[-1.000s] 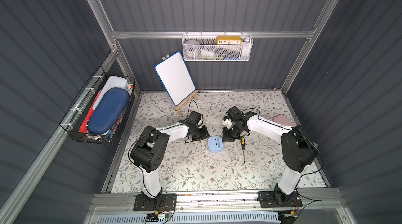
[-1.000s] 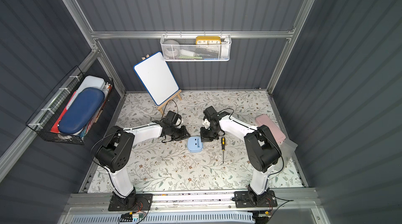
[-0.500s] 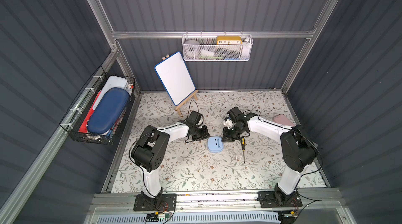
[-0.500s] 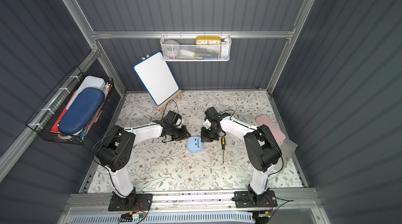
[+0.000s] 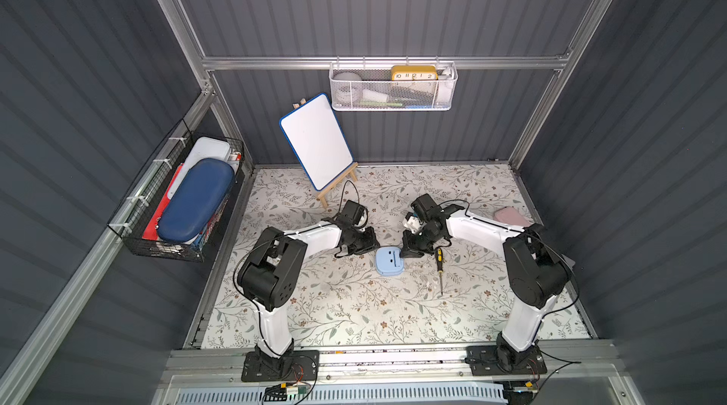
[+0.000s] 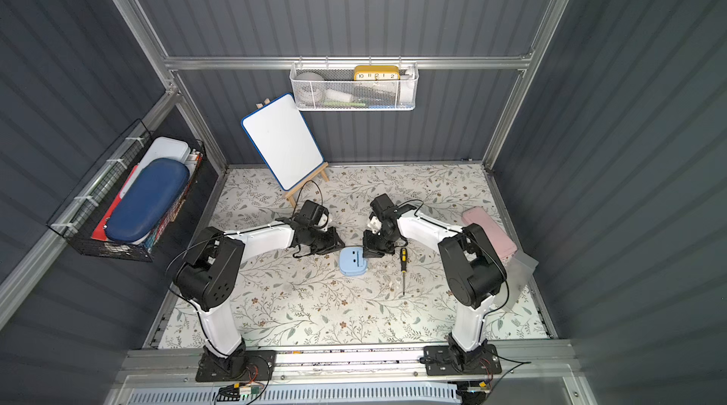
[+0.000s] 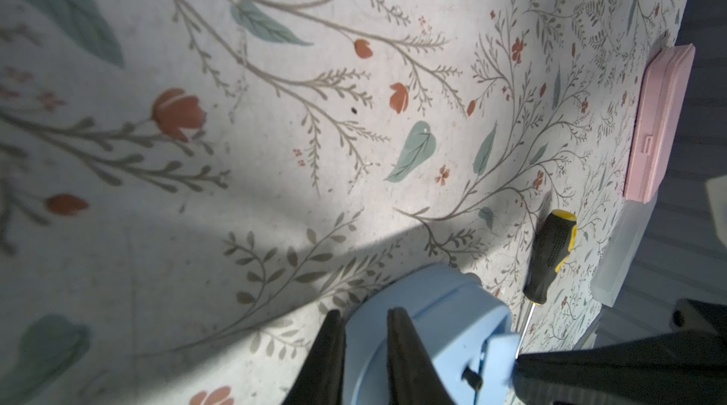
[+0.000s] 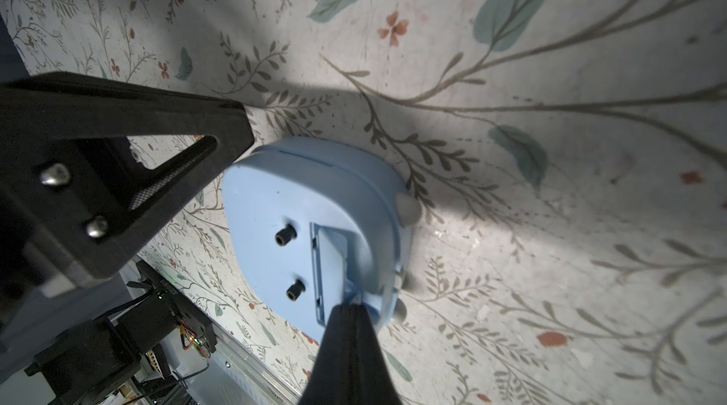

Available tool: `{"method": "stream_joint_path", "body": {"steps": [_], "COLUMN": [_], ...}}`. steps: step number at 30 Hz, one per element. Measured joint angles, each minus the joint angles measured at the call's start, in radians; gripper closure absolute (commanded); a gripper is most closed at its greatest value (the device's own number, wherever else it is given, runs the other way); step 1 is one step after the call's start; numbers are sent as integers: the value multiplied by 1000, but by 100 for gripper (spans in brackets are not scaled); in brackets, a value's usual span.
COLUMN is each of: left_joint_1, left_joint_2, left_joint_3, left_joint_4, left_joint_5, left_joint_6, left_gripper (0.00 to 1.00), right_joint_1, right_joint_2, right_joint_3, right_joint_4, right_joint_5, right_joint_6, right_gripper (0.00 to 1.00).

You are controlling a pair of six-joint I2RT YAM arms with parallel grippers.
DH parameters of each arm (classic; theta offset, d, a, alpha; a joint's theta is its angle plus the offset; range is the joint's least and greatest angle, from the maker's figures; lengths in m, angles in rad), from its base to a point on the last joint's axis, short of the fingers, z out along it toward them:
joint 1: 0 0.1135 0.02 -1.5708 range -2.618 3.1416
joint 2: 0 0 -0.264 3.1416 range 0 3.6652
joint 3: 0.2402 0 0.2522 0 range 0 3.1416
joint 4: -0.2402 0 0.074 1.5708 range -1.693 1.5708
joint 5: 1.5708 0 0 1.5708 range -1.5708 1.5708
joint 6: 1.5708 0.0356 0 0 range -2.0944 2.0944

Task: Remove the battery from the alarm
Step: Install the cover on the alarm.

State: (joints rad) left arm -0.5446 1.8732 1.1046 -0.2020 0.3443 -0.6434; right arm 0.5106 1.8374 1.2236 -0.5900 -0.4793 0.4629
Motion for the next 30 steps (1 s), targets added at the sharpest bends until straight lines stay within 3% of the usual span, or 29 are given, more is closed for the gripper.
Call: {"method": "stream_joint_path", "body": {"steps": [30], "left_joint_1": [-8], "left_joint_2": [-2], "left_joint_3": [-3], "left_joint_4": [-23], "left_joint_5": [-17], "left_joint_6": [-12], "left_gripper": [74], "right_joint_1": [-27], "right_joint_2": [23], "right_joint_3": [33], "right_joint_4": [-54], "right_joint_5": [-37], "right_joint_6": [-62], "right_gripper": [100]}}
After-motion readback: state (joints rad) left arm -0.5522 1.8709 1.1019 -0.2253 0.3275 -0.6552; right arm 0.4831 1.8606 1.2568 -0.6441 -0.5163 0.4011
